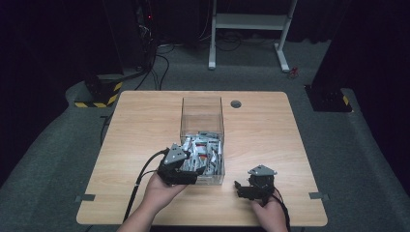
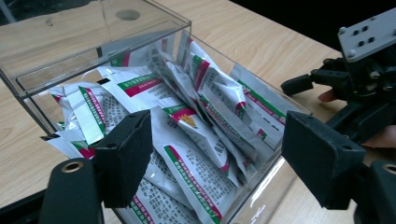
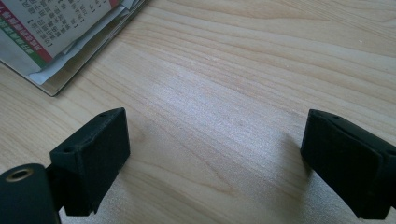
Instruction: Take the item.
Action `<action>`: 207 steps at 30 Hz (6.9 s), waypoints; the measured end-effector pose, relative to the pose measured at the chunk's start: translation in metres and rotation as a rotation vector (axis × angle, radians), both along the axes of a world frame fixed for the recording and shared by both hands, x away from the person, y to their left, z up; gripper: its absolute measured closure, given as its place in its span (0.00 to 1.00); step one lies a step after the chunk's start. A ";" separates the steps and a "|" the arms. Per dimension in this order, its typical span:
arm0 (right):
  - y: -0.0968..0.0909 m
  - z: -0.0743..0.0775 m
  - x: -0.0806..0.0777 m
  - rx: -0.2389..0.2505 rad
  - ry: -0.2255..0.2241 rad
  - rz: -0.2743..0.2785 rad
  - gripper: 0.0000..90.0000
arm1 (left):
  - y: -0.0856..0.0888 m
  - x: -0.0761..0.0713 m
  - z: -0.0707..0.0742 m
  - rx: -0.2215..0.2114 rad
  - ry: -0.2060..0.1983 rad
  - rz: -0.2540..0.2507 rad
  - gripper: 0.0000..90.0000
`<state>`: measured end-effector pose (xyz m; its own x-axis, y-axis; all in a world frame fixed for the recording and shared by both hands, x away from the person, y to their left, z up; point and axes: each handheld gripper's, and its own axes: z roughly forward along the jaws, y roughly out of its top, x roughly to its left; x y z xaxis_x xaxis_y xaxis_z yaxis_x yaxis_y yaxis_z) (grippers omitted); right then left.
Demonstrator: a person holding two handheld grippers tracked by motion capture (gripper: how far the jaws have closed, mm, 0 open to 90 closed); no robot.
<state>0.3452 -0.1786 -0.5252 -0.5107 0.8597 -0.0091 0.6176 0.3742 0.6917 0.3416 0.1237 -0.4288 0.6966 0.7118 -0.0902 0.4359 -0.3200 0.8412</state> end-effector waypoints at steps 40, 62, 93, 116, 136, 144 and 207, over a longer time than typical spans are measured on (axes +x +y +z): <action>0.000 0.000 0.000 0.001 0.001 0.008 0.09 | -0.018 0.014 -0.018 0.104 0.039 0.041 0.73; 0.000 0.000 0.000 0.001 0.001 0.008 0.09 | -0.012 0.010 -0.019 0.079 0.006 0.040 1.00; 0.000 0.000 0.000 0.001 0.001 0.008 0.09 | 0.021 -0.006 -0.010 -0.062 -0.065 0.102 1.00; 0.000 0.000 0.000 0.001 0.001 0.008 0.09 | 0.030 -0.013 0.002 -0.101 -0.133 0.109 1.00; 0.000 0.000 0.000 0.001 0.000 0.008 0.09 | 0.040 -0.020 0.019 -0.124 -0.188 0.119 1.00; 0.000 0.000 0.000 0.001 0.001 0.008 0.09 | 0.051 -0.023 0.023 -0.134 -0.197 0.141 1.00; 0.000 0.000 0.000 0.001 0.000 0.008 0.09 | 0.123 0.003 0.006 -0.106 -0.185 0.332 1.00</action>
<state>0.3447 -0.1784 -0.5253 -0.5179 0.8554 -0.0081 0.6148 0.3788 0.6918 0.3446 0.2466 -0.4231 0.4413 0.8946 -0.0699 0.3395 -0.0943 0.9359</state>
